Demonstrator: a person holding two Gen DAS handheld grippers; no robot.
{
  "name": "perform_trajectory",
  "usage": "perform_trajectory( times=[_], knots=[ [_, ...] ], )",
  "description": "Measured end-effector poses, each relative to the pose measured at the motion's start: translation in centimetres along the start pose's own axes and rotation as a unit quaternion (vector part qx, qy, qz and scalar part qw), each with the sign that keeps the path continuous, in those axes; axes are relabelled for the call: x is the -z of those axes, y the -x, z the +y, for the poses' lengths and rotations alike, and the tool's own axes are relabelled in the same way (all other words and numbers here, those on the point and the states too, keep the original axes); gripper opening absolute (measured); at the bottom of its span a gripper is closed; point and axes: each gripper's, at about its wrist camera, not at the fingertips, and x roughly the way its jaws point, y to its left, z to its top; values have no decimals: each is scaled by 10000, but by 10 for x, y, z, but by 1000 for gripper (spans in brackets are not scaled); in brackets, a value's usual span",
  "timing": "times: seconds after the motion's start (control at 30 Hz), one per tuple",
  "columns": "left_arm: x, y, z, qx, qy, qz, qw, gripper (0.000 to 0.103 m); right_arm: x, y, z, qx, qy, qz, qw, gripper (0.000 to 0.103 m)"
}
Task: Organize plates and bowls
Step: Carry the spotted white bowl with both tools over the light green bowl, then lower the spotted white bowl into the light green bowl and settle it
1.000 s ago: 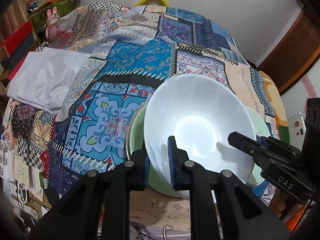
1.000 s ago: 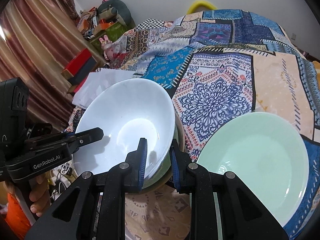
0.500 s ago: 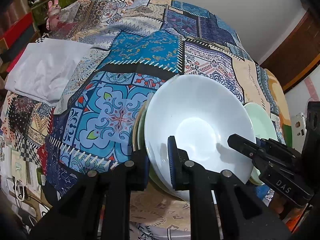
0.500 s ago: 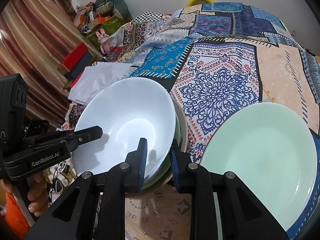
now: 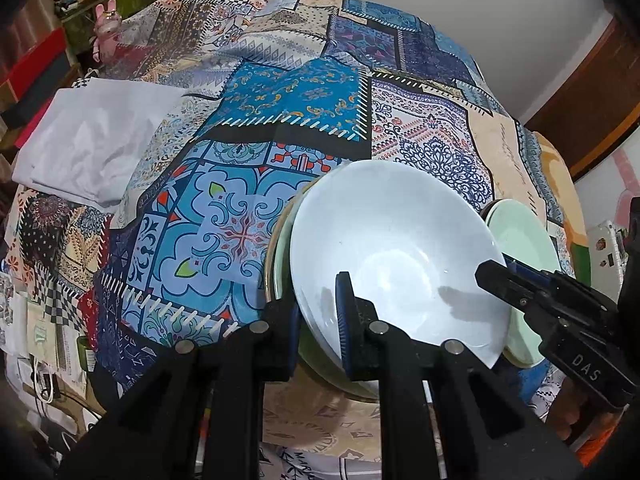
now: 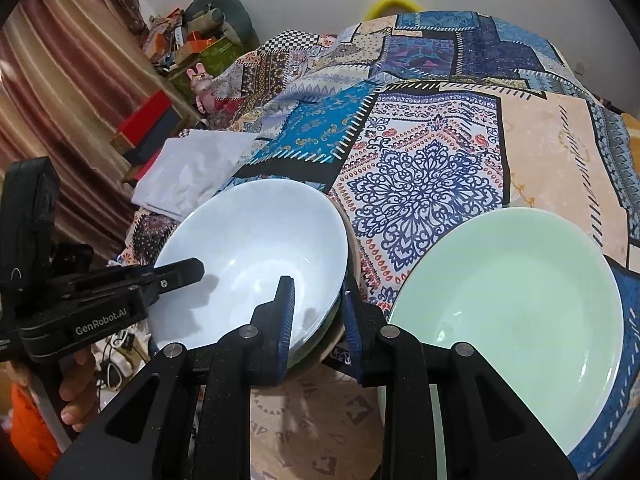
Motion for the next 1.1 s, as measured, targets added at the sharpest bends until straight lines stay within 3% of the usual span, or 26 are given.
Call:
perform_trajectory(
  times=[0.23,0.37,0.67,0.9,1.1],
  knots=[
    [0,15,-11,-221,-315,-133,9992,16,2,8,-2,-178,-5,-42,9998,23],
    [0,23,-9,-345,-378,-242,9984,17,2,16,0,-154,91,-148,9997,32],
    [8,37,6,-478,-328,-541,9968,39,4,13,-4,89,249,-134,9996,49],
    [17,22,19,-160,-69,-384,9991,46,6,0,-12,356,285,36,9990,50],
    [20,6,18,82,-19,-201,9998,47,7,-9,-18,182,165,195,9995,50]
  ],
)
